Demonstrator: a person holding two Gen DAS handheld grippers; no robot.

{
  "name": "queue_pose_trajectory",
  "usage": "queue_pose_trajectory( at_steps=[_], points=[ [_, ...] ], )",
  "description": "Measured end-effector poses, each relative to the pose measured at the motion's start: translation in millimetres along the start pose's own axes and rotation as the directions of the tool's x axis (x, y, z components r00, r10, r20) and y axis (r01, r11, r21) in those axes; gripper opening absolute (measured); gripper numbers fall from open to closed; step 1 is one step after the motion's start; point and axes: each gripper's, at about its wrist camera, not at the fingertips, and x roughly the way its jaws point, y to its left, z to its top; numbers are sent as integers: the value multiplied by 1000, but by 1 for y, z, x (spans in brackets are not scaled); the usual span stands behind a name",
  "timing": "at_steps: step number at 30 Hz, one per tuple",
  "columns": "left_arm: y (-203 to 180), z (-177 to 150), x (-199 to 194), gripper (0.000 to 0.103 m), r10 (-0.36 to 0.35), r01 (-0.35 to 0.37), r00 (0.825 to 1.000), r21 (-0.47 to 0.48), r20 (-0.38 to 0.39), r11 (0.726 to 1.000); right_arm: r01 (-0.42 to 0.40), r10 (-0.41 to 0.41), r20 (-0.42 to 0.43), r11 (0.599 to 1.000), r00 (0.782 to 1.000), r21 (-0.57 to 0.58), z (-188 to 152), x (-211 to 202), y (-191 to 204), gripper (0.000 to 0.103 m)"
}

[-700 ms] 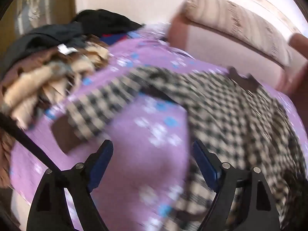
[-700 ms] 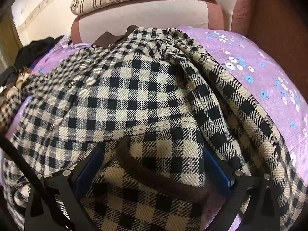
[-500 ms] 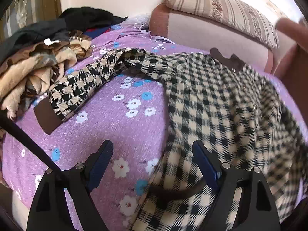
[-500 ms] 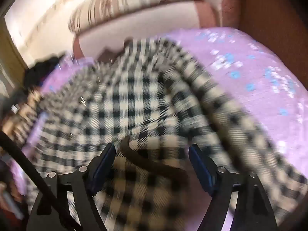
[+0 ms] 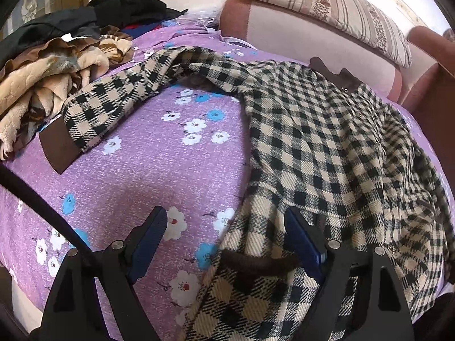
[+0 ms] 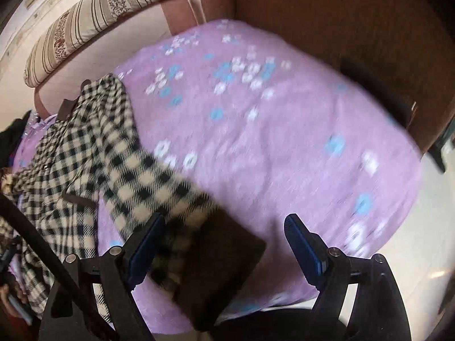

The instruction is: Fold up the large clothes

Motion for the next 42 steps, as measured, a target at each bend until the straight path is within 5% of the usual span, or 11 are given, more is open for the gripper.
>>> queue_pose_trajectory(
  at_steps=[2, 4, 12, 16, 19, 23, 29, 36, 37, 40, 42],
  points=[
    [-1, 0, -1, 83, 5, -5, 1000, 6, 7, 1000, -121, 121, -35, 993, 992, 18, -12, 2, 10, 34],
    [-1, 0, -3, 83, -7, 8, 1000, -13, 20, 1000, -176, 175, -73, 984, 982, -14, -15, 4, 23, 15],
    [11, 2, -3, 83, -27, 29, 999, -87, 24, 996, 88, -80, 126, 995, 989, -56, 58, -48, 8, 11],
    [11, 2, -4, 83, -36, 40, 999, -105, 37, 994, 443, -439, 199, 896, 876, 23, 90, -55, -14, 27],
    [12, 1, -2, 83, -50, 52, 999, -98, 20, 994, 245, -240, 195, 969, 951, 0, 77, -55, 10, 78],
    [11, -4, 2, 84, -95, 92, 995, -84, -36, 992, -62, 70, 65, 991, 995, -122, 31, -23, 73, 80],
    [-3, -25, -11, 86, -196, 194, 979, -27, -64, 981, -353, 337, -128, 927, 933, -130, -47, 34, 104, 80],
    [-33, -58, -28, 82, -211, 216, 975, 76, -76, 973, -490, 475, -126, 860, 871, -140, -64, 37, 125, 79],
    [-35, -62, -32, 65, -208, 215, 975, 90, -84, 972, -460, 448, -105, 869, 888, -181, -73, 34, 133, 75],
    [-38, -64, -40, 7, -134, 150, 985, 152, -109, 977, -424, 412, -102, 885, 905, -192, -74, 42, 138, 21],
    [-25, -57, -44, 8, -163, 182, 976, 122, -145, 976, -444, 427, -134, 883, 894, -152, -70, 45, 135, 13]
  ],
)
